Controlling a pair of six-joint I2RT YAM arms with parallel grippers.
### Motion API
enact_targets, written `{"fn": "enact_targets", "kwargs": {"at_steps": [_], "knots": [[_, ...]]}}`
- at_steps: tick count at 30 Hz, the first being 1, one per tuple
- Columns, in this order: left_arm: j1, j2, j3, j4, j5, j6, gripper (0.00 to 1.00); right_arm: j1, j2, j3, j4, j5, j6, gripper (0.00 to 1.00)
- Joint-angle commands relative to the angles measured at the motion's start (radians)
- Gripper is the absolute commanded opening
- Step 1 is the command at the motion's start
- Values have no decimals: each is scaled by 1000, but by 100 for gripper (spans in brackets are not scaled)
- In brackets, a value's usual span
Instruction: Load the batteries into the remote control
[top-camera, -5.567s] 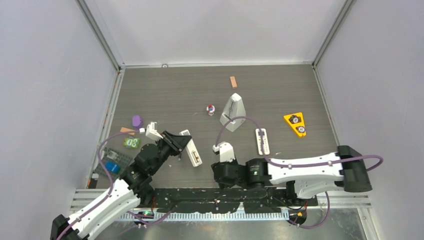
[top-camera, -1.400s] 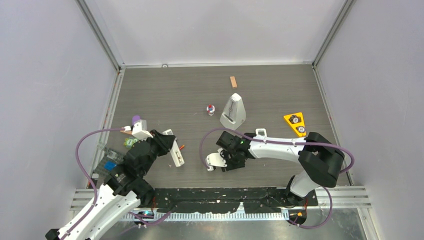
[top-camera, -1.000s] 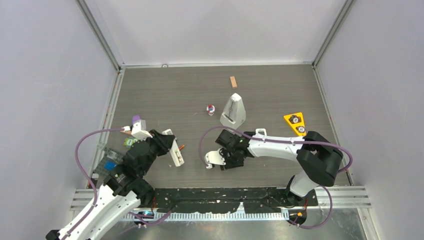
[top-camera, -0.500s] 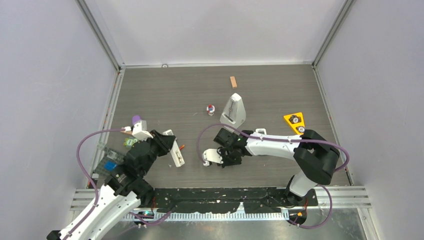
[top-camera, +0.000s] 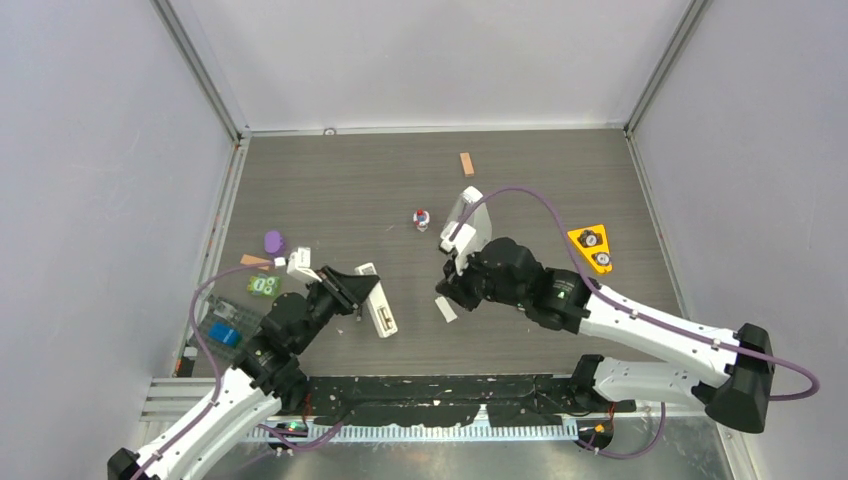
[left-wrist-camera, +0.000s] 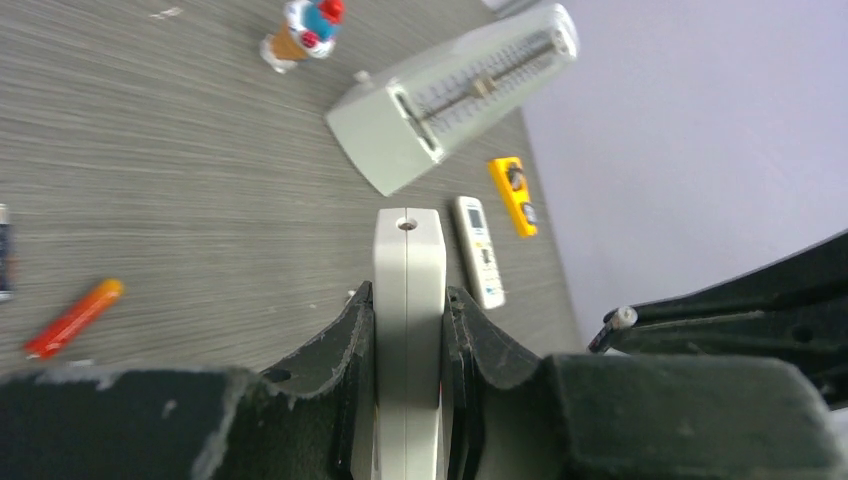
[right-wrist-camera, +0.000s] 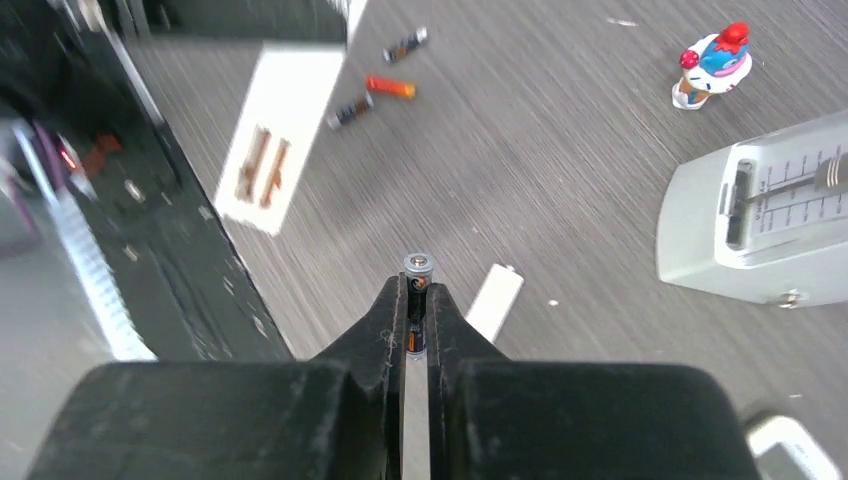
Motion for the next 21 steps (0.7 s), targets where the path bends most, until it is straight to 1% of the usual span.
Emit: {"fn": "enact_targets", "kwargs": {"at_steps": [1,4,7,10,16,21], "knots": [[5,9,-91,423,134,-161,0,85,-57,-30,162,193,433,5],[6,40,-121,518,184,-246,0,165,-56,-25,236,296,497,5],[6,71,-145,612,214,-318,0,234,18,30,240,347,539,5],[6,95,-156,669,233,-364,0,284,98,73,233,417,559,5],[6,96,-178,705,243,-422,0,352,177,105,258,473,606,5],[6,70,-190,695,243,-436,0,369,196,116,250,510,615,5]]}}
